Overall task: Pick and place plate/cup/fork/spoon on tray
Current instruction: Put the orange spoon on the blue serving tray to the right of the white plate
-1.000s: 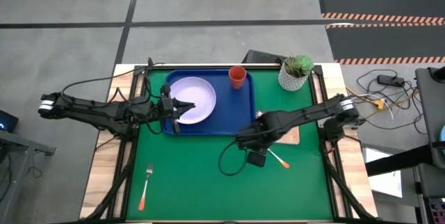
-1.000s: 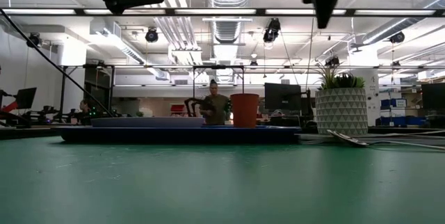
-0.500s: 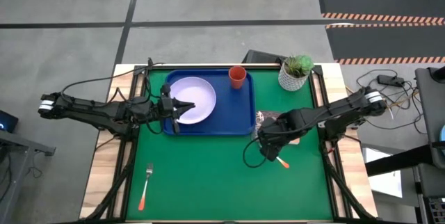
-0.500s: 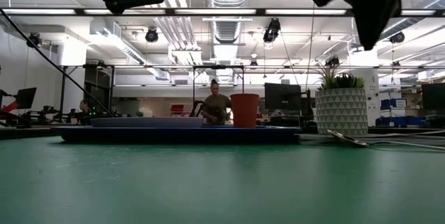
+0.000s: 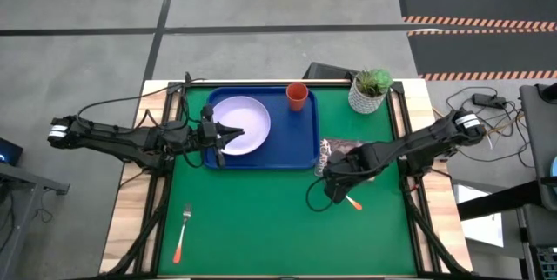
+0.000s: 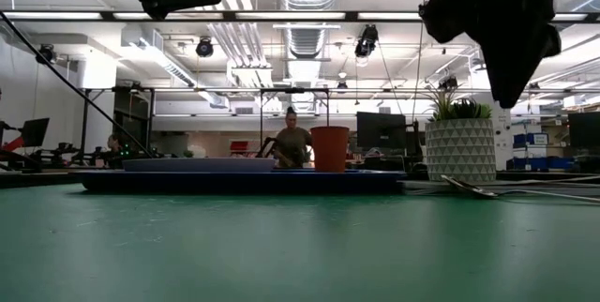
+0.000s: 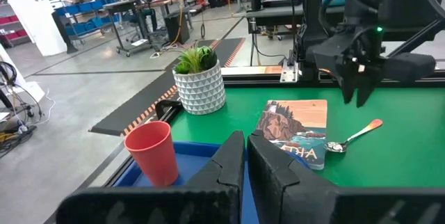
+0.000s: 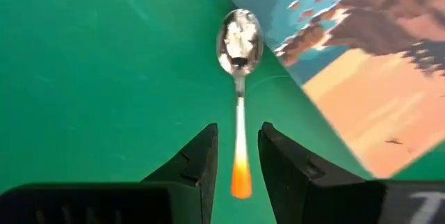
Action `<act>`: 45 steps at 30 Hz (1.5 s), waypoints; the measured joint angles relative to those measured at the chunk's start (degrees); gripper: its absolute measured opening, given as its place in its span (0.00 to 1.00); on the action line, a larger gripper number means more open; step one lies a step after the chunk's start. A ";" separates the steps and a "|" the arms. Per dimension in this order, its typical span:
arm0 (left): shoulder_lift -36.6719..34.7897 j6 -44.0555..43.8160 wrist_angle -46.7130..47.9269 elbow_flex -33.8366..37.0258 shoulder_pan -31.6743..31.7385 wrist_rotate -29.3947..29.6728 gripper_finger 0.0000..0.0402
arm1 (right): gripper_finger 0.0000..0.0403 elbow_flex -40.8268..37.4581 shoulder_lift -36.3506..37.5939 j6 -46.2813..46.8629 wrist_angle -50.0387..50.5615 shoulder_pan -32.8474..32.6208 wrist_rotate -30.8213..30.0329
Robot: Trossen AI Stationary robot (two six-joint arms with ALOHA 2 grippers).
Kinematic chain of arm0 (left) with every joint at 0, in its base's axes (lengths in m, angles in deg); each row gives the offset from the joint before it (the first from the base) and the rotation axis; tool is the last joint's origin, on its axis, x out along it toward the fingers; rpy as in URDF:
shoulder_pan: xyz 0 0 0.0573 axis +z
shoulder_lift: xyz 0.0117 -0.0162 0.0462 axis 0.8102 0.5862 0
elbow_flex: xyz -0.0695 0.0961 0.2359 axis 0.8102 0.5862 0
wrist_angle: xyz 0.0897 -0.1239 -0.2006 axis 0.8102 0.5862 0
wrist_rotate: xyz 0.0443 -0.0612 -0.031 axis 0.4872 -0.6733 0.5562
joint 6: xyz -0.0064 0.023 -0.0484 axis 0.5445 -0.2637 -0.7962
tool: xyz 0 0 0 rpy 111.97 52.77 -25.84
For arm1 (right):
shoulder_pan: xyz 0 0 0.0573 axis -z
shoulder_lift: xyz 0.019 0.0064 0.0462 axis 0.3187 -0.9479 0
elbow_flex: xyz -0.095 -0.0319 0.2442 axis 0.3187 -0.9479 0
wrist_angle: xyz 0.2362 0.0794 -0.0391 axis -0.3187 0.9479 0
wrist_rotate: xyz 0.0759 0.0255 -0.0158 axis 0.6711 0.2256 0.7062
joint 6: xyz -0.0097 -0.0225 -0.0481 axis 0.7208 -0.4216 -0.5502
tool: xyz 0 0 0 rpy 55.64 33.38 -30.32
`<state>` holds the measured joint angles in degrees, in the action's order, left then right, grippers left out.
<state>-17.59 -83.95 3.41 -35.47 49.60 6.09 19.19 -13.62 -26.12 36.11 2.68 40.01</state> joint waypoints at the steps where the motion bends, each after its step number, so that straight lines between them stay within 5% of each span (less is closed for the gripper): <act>1: 0.01 0.00 0.00 0.00 0.00 0.00 0.00 | 0.23 -0.70 -0.17 0.26 -1.45 -0.02 0.59; 21: 0.01 0.02 0.02 0.04 0.00 0.02 0.00 | 0.32 -4.02 -13.57 -1.82 -6.94 -1.38 2.21; 45: 0.01 0.00 0.00 0.17 0.00 0.02 0.00 | 0.03 -3.05 -16.46 -4.70 -7.91 -1.36 3.99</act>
<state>-17.58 -83.95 3.41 -35.30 49.60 6.11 16.14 -30.07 -30.81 28.20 1.33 44.00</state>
